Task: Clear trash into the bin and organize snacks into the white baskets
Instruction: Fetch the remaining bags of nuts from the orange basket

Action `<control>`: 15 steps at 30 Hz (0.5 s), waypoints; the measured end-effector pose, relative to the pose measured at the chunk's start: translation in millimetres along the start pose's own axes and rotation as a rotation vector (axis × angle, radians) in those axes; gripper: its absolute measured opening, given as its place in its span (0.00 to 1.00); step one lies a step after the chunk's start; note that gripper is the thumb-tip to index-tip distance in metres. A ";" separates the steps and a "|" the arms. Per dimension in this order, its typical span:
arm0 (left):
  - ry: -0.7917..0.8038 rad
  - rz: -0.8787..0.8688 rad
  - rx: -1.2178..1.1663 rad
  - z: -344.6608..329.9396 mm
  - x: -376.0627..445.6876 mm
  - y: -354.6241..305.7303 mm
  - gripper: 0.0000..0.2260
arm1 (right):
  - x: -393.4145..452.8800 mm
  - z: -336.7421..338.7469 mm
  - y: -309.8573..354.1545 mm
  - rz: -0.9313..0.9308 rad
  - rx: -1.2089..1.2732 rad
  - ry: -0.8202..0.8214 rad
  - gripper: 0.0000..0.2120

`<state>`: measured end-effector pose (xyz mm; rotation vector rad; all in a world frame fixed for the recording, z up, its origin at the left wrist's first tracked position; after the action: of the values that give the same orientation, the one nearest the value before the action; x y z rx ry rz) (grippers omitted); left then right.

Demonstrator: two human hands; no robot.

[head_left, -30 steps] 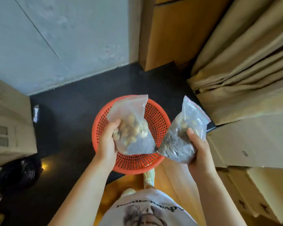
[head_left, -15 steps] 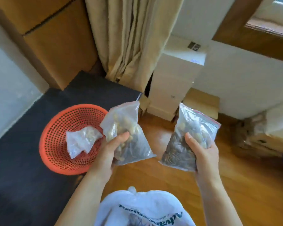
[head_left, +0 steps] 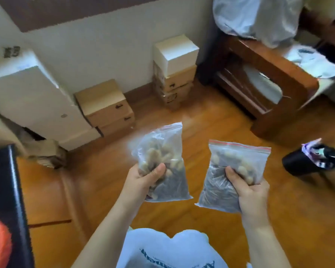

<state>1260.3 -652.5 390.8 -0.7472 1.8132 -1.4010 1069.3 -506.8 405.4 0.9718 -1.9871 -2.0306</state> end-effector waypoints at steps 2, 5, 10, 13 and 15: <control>0.074 0.047 0.028 -64.4 1.1 16.1 0.05 | -0.1 64.1 1.2 -0.011 0.022 -0.109 0.08; 0.208 0.082 0.070 -156.2 -2.1 39.0 0.02 | -4.1 158.2 -3.9 -0.051 0.034 -0.303 0.06; 0.394 0.133 0.134 -275.0 -8.5 63.1 0.05 | -18.2 281.3 -9.0 -0.087 0.086 -0.552 0.09; 0.514 0.157 0.224 -326.7 -9.7 77.5 0.13 | -32.6 334.6 -13.2 -0.074 0.139 -0.689 0.12; 0.583 0.178 0.246 -359.6 -9.4 86.1 0.12 | -41.7 366.2 -20.6 -0.079 0.188 -0.765 0.11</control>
<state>970.4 -424.3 364.8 -0.0389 2.0115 -1.7982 915.7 -172.9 371.1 0.2911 -2.5510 -2.5534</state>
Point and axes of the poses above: each hand's wrist, its own x-axis towards the middle knuckle, its own z-axis out of the back of the hand, y = z × x, the point moved 6 cm from there along x, towards the middle knuckle, and after that the axes turned 12 degrees about -z, right-handed, at the moved point
